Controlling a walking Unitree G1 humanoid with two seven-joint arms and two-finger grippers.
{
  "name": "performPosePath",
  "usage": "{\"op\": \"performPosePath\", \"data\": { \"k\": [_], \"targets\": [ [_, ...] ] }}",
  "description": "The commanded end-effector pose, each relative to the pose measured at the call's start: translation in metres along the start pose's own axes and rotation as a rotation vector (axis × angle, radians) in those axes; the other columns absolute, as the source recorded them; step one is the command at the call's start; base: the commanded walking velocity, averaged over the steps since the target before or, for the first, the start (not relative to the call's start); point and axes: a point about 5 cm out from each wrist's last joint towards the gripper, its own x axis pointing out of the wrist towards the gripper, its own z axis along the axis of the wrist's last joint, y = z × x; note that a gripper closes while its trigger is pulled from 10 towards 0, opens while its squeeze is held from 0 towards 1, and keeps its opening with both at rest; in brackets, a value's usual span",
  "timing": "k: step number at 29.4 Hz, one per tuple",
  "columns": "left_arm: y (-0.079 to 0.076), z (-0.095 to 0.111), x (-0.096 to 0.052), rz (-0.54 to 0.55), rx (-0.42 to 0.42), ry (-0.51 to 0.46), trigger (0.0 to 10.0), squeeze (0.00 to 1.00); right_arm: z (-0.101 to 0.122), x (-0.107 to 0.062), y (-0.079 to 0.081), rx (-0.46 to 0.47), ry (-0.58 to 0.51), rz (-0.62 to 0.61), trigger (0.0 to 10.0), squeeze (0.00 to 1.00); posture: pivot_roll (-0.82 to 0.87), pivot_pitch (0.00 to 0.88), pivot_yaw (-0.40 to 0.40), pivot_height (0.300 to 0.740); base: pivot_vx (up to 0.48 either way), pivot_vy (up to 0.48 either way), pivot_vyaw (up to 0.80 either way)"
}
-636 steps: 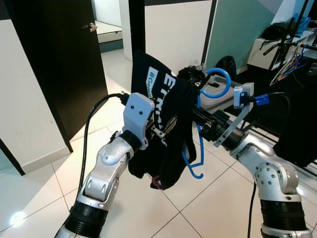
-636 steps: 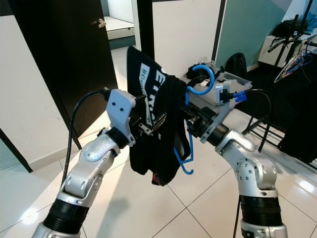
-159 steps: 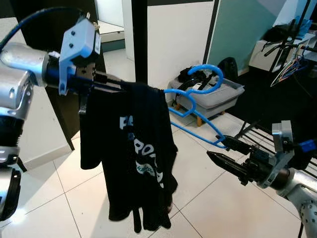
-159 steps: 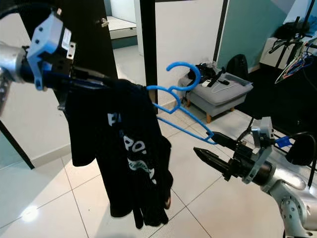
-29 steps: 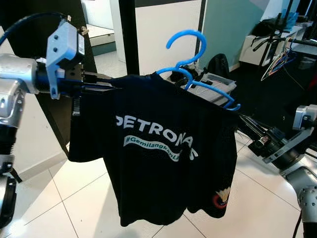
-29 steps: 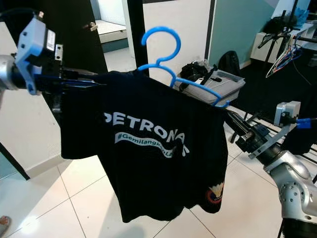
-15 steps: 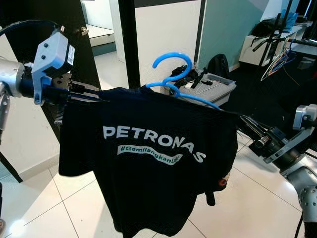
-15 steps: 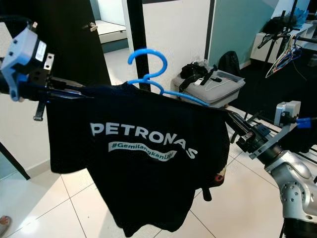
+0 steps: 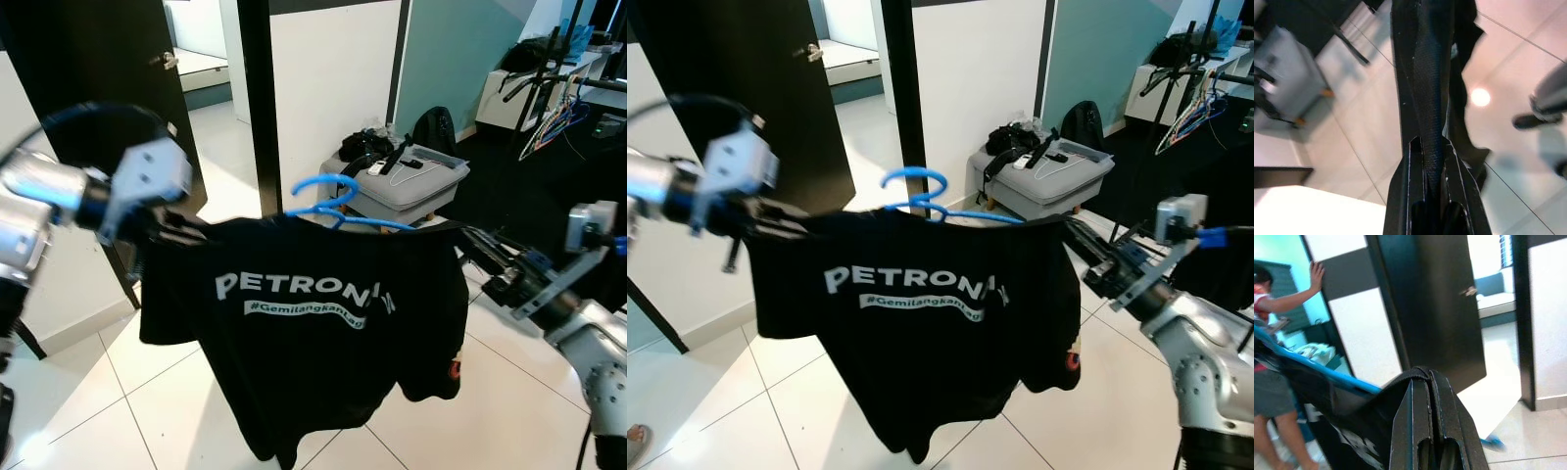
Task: Hang hanger
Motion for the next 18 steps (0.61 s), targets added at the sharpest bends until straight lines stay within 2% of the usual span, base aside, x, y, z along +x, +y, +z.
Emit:
{"op": "performPosePath", "data": {
  "k": [1, 3, 5, 12, 14, 18],
  "targets": [
    [-0.001, -0.006, 0.002, 0.005, -0.002, 0.040, 10.0, 0.00, 0.003, 0.007, 0.008, -0.022, 0.003, 0.059, 0.0, 0.00, -0.04, 0.000, 0.019, 0.740, 0.000, 0.000, 0.00],
    [0.002, -0.015, 0.005, 0.048, 0.000, 0.099, 10.0, 0.00, -0.004, 0.016, 0.023, -0.028, 0.082, 0.177, 0.0, 0.00, -0.04, 0.000, 0.014, 0.740, 0.000, 0.000, 0.00],
    [0.003, -0.018, 0.003, 0.061, 0.002, 0.124, 10.0, 0.00, -0.006, 0.017, 0.026, -0.033, 0.107, 0.211, 0.0, 0.00, -0.03, 0.000, 0.012, 0.740, 0.000, 0.000, 0.00],
    [0.005, -0.025, -0.006, 0.064, 0.011, 0.181, 10.0, 0.00, -0.006, 0.016, 0.028, -0.044, 0.142, 0.244, 0.0, 0.00, -0.03, 0.000, 0.007, 0.740, 0.000, 0.000, 0.00],
    [0.004, -0.032, -0.016, 0.035, 0.014, 0.241, 10.0, 0.00, 0.001, 0.015, 0.026, -0.066, 0.161, 0.270, 0.0, 0.00, -0.03, 0.000, 0.003, 0.740, 0.000, 0.000, 0.00],
    [-0.004, -0.035, -0.016, -0.050, 0.020, 0.266, 10.0, 0.00, 0.013, 0.016, 0.026, -0.101, 0.171, 0.313, 0.0, 0.00, -0.03, 0.000, 0.000, 0.740, 0.000, 0.000, 0.00]
  ]
}}
